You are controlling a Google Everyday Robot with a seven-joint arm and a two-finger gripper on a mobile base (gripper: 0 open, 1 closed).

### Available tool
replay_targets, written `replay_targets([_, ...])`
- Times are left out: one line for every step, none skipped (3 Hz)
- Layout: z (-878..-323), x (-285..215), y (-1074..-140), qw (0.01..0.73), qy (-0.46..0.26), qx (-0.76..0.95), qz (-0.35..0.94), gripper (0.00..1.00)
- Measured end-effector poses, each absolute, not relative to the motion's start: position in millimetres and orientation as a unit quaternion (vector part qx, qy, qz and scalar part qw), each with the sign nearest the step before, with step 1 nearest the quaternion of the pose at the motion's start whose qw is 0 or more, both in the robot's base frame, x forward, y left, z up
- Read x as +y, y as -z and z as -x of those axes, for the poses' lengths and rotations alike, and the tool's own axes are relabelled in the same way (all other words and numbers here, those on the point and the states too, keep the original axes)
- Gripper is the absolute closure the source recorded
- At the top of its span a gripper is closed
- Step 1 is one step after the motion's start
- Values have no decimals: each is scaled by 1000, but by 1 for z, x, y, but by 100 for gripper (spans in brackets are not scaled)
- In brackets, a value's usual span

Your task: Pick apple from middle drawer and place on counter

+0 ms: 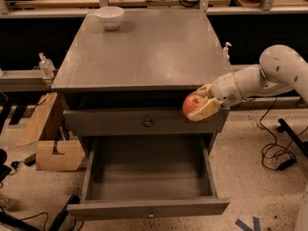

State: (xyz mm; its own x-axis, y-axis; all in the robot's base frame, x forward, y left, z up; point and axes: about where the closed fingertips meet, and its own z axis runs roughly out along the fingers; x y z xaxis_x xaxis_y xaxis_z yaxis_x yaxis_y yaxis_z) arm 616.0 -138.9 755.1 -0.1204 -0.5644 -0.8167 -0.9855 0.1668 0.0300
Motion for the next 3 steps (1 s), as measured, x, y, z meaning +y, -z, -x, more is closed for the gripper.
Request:
replay_targets([-613, -135, -746, 343, -320, 680, 564, 100])
replay_targets([-596, -129, -746, 335, -321, 686, 561, 100])
replay_targets([-564, -120, -767, 320, -301, 695, 569, 100])
